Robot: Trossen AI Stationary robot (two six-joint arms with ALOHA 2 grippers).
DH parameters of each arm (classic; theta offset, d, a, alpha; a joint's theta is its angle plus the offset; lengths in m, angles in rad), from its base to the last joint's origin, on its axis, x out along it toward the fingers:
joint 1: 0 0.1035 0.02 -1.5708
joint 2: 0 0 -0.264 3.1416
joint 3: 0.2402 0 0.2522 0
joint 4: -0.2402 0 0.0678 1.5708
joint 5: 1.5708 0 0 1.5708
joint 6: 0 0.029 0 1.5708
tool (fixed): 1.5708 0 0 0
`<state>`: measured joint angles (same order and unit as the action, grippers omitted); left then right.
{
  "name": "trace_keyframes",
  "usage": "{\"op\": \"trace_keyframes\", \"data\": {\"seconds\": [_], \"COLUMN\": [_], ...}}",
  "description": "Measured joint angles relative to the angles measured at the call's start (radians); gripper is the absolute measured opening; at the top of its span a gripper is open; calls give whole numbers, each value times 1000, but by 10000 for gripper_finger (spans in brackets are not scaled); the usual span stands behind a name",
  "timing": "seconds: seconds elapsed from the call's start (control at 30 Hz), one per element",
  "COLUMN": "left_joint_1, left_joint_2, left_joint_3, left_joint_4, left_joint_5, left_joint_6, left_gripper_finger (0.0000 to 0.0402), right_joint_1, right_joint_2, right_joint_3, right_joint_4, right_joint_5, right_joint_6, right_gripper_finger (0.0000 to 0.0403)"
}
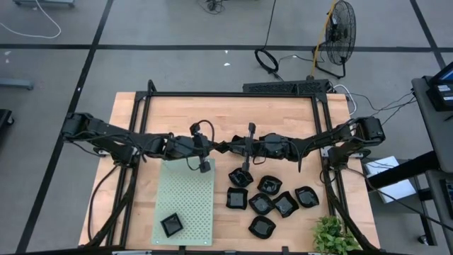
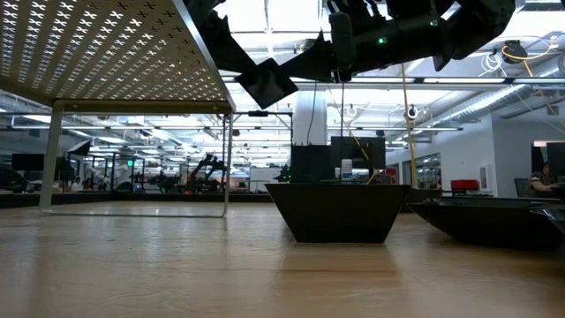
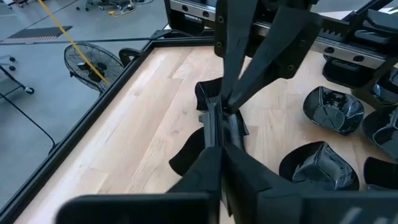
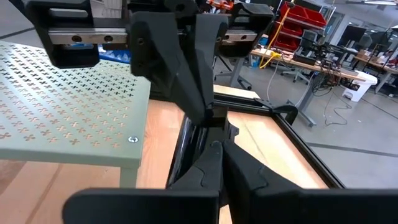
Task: Pick & Place Mini shaped plates
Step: Stack the square plate on top of the other square plates on the shelf
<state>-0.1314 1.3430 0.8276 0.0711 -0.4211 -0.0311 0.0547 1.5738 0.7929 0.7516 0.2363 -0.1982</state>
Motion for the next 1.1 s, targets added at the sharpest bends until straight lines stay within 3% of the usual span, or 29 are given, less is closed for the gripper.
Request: {"op": "trace_keyframes", "data": {"seconds": [0.37, 0.67, 0.93, 1.1], "left_joint_1": [-1, -25, -147, -235], "left_joint_2": [-19, -187, -393, -500], "left_joint_3": [-1, -1, 0, 0], "left_joint_4": [4, -116, -292, -442], "left_joint_5": [-1, -6, 11, 143], "left_joint_6": [34, 9, -120, -417], "left_gripper_finger": [3, 2, 2, 1], "right_joint_1": [0, 20, 32, 32], "right_joint_2": [0, -1, -1, -1], "right_joint_3": [0, 1, 1, 0], "right_joint_4": [4, -2, -3, -4], "right_joint_5": [-4, -4, -2, -2], "right_joint_6": [8, 29, 29, 29], "right_gripper_finger": [13, 112, 168, 170]}}
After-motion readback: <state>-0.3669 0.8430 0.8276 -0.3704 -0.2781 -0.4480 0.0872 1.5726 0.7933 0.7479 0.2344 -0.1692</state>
